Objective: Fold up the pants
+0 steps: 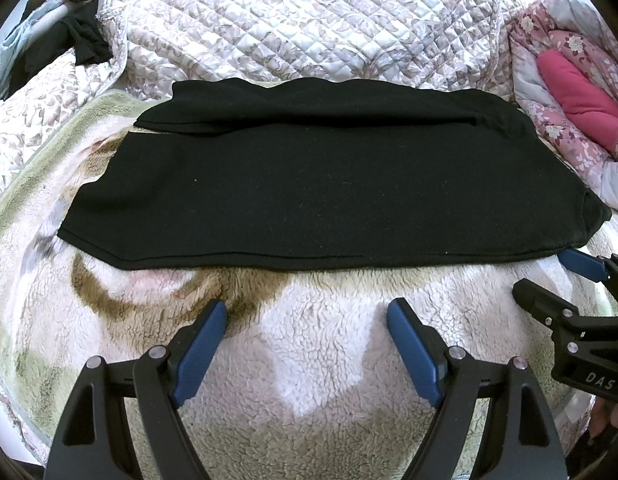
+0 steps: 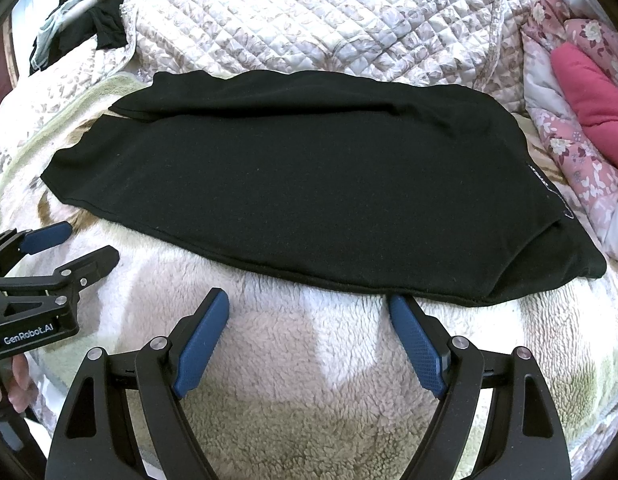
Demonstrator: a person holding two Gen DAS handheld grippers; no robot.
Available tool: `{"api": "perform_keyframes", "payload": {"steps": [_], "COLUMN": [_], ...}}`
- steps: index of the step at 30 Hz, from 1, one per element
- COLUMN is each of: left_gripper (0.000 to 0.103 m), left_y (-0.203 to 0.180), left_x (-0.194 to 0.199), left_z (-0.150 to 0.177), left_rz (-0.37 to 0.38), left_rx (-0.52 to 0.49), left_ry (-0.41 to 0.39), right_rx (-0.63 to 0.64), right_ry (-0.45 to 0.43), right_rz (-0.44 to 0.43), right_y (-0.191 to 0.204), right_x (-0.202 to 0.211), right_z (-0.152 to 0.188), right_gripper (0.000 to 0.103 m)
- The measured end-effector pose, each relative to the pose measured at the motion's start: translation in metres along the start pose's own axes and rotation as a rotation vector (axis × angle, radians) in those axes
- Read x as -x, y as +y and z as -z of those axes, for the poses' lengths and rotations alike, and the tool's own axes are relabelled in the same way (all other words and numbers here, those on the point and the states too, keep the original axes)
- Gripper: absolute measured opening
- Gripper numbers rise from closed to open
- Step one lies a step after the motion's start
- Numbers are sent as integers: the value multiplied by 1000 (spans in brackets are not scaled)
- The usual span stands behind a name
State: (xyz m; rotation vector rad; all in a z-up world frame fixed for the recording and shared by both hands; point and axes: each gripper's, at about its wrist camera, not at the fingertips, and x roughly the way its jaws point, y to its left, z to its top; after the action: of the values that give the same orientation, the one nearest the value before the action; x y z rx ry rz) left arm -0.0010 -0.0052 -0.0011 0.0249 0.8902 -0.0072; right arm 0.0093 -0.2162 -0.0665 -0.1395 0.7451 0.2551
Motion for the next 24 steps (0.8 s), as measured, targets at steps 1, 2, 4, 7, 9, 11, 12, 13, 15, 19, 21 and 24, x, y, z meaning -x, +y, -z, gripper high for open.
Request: {"api": "perform_keyframes", "payload": {"steps": [1, 2, 4, 7, 9, 11, 12, 13, 15, 19, 21, 24], "left_gripper": [84, 84, 84, 84, 84, 84, 84, 84, 84, 84, 84, 84], "left_y": [-1, 0, -1, -1, -1, -1, -1, -1, -2, -1, 0, 0], "left_x": [1, 1, 1, 1, 1, 1, 1, 1, 1, 1, 2, 4], "left_z": [0, 0, 0, -1, -1, -1, -1, -2, -2, -1, -1, -1], "left_rz": [0, 1, 3, 5, 4, 5, 8, 9, 7, 14, 21, 30], "left_rx": [-1, -1, -3, -4, -5, -5, -5, -5, -6, 2, 7, 13], "left_ry": [-1, -2, -4, -3, -3, -2, -1, 1, 0, -1, -2, -5], "right_rx": [-2, -2, 0, 2, 1, 0, -2, -1, 0, -4, -14, -18], "right_ry": [2, 4, 4, 3, 2, -4, -8, -10, -10, -9, -10, -14], "right_rz": [-1, -2, 0, -1, -2, -4, -6, -6, -4, -14, -24, -32], "right_y": [0, 0, 0, 0, 0, -1, -1, -1, 0, -2, -4, -6], "right_x": [0, 1, 1, 2, 2, 3, 3, 3, 3, 4, 6, 8], "right_z": [0, 0, 0, 0, 0, 0, 0, 0, -1, -2, -2, -2], "right_gripper": [82, 82, 82, 82, 82, 82, 82, 82, 82, 82, 82, 82]}}
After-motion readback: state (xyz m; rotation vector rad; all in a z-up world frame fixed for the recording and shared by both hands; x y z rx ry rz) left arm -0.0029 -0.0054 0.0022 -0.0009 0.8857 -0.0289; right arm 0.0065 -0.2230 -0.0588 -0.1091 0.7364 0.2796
